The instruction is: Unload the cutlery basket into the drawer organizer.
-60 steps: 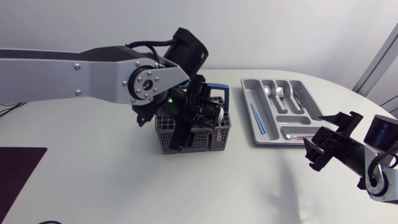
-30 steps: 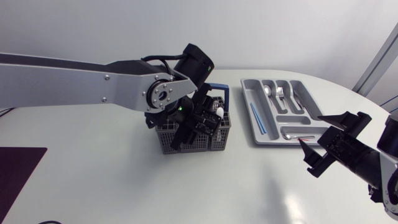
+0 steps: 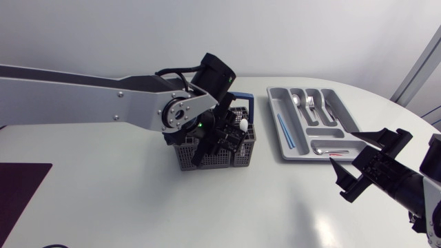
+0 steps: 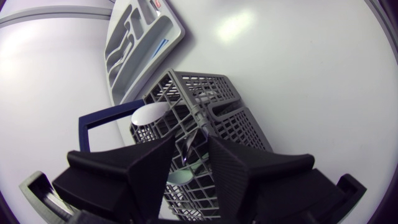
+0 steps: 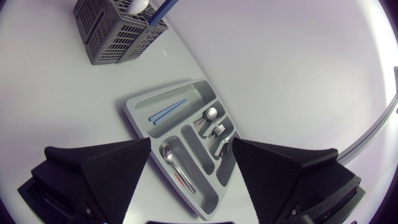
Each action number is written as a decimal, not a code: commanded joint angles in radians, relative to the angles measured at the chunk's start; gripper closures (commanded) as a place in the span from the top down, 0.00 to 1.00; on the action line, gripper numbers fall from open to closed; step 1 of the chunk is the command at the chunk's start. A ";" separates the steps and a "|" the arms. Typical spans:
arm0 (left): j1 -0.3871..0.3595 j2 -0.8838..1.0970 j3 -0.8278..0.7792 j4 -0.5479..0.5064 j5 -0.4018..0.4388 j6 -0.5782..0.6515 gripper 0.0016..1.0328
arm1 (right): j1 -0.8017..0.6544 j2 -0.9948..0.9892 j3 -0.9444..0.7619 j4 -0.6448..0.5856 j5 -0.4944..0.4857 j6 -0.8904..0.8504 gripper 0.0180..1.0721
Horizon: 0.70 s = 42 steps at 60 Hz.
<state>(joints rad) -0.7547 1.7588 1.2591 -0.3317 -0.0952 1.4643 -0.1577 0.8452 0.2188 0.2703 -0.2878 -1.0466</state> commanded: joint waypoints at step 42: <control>0.006 -0.074 -0.096 0.092 -0.009 0.027 0.13 | 0.021 -0.078 -0.052 -0.048 -0.004 0.016 0.90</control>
<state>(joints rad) -0.7540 1.7287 1.2091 -0.2558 -0.0956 1.4673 -0.1452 0.7841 0.1940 0.2378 -0.2882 -1.0466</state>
